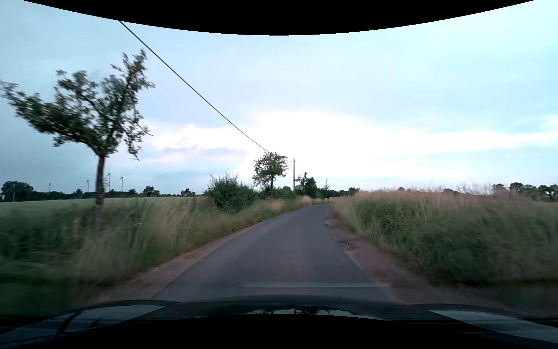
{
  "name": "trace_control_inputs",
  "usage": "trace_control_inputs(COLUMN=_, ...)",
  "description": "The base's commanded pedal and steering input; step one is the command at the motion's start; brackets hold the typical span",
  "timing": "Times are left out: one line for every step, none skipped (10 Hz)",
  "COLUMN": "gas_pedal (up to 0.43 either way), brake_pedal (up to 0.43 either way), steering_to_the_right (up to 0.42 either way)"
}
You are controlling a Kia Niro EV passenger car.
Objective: Follow the waypoints while adhering to traffic rules and regulations
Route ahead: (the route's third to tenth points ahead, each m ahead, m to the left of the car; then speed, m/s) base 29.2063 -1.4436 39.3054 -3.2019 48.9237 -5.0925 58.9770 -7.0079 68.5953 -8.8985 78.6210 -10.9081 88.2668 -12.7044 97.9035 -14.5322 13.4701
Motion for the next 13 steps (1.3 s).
trace_control_inputs(gas_pedal=0.169, brake_pedal=0.000, steering_to_the_right=0.029)
trace_control_inputs(gas_pedal=0.169, brake_pedal=0.000, steering_to_the_right=0.029)
trace_control_inputs(gas_pedal=0.169, brake_pedal=0.000, steering_to_the_right=0.029)
trace_control_inputs(gas_pedal=0.177, brake_pedal=0.000, steering_to_the_right=0.029)
trace_control_inputs(gas_pedal=0.189, brake_pedal=0.000, steering_to_the_right=0.028)
trace_control_inputs(gas_pedal=0.197, brake_pedal=0.000, steering_to_the_right=0.027)
trace_control_inputs(gas_pedal=0.197, brake_pedal=0.000, steering_to_the_right=0.027)
trace_control_inputs(gas_pedal=0.197, brake_pedal=0.000, steering_to_the_right=0.026)
trace_control_inputs(gas_pedal=0.197, brake_pedal=0.000, steering_to_the_right=0.025)
trace_control_inputs(gas_pedal=0.197, brake_pedal=0.000, steering_to_the_right=0.022)
trace_control_inputs(gas_pedal=0.197, brake_pedal=0.000, steering_to_the_right=0.021)
trace_control_inputs(gas_pedal=0.197, brake_pedal=0.000, steering_to_the_right=0.021)
trace_control_inputs(gas_pedal=0.197, brake_pedal=0.000, steering_to_the_right=0.021)
